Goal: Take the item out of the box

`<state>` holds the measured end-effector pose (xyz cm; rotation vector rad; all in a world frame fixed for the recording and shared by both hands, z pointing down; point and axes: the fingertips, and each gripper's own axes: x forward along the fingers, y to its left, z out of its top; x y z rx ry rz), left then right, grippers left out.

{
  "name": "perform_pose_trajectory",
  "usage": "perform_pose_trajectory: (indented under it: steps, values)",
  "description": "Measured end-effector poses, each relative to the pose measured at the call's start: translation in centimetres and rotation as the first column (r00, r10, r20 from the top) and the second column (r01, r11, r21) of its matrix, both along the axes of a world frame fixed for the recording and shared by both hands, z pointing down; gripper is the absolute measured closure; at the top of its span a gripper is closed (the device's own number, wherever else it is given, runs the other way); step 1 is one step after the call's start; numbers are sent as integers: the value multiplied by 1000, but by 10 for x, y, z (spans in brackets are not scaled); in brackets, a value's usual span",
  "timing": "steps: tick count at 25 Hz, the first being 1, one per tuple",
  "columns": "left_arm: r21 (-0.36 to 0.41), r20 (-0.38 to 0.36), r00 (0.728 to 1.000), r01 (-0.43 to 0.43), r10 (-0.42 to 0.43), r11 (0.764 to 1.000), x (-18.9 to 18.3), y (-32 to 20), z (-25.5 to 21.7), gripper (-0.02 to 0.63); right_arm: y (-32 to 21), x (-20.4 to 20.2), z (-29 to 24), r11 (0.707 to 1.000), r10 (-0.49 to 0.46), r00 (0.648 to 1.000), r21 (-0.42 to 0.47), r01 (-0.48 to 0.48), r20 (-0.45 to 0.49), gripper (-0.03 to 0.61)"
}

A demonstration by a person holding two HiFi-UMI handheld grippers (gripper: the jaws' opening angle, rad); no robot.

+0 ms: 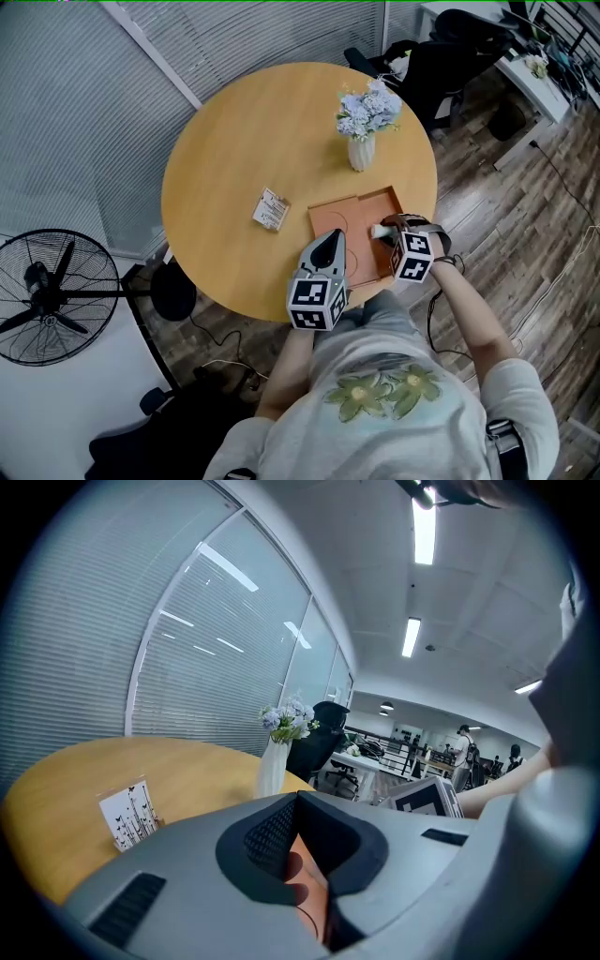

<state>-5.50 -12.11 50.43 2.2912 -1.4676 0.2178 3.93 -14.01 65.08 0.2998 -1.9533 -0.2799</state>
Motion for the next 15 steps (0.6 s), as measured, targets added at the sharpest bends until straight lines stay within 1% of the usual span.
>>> perform_pose_trajectory:
  steps: [8,15]
  values:
    - [9,8,1000,-1,1,1000,0,-1,-2,611,1,-1,-22,999,31,999,35,-32,38,434]
    - [15,13,1000,3,-3,1000,0,0,-3,611,8,-5,-43,996,66,993,47,-71,100,434]
